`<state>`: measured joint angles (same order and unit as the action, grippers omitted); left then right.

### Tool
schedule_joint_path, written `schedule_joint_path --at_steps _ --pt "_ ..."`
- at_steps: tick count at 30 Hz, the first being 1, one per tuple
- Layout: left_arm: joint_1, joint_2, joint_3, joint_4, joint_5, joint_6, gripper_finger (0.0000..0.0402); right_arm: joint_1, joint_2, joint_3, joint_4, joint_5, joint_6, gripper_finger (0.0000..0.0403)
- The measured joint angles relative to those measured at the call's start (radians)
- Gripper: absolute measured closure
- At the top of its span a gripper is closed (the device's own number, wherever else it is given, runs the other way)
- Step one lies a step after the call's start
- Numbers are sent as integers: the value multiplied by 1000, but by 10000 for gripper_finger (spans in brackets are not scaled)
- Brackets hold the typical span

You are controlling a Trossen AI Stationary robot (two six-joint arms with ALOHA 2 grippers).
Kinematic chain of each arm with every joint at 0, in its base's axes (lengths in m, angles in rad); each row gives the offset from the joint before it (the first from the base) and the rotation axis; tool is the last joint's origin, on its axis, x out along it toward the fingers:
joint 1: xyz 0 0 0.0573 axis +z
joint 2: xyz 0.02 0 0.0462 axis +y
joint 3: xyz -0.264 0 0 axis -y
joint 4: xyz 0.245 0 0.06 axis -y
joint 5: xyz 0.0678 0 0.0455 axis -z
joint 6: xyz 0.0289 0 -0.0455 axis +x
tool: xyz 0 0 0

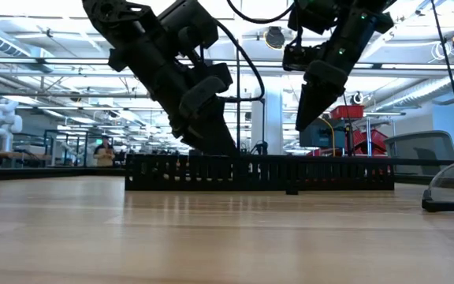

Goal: Ziptie cables
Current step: Close the black cable duct

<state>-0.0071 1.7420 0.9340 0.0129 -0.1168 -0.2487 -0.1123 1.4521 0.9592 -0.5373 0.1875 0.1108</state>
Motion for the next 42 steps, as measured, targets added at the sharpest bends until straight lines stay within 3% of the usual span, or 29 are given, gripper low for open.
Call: schedule_joint_path --at_steps 9,17,32,42 --pt "0 62 1 45 34 -5 89 0 0 0 16 0 0 403" --pt "0 64 31 55 -16 16 89 0 1 0 16 0 5 403" --pt "0 63 31 3 12 27 90 0 1 0 15 -1 8 403" --pt "0 63 31 1 15 27 150 0 1 0 18 -2 8 403"
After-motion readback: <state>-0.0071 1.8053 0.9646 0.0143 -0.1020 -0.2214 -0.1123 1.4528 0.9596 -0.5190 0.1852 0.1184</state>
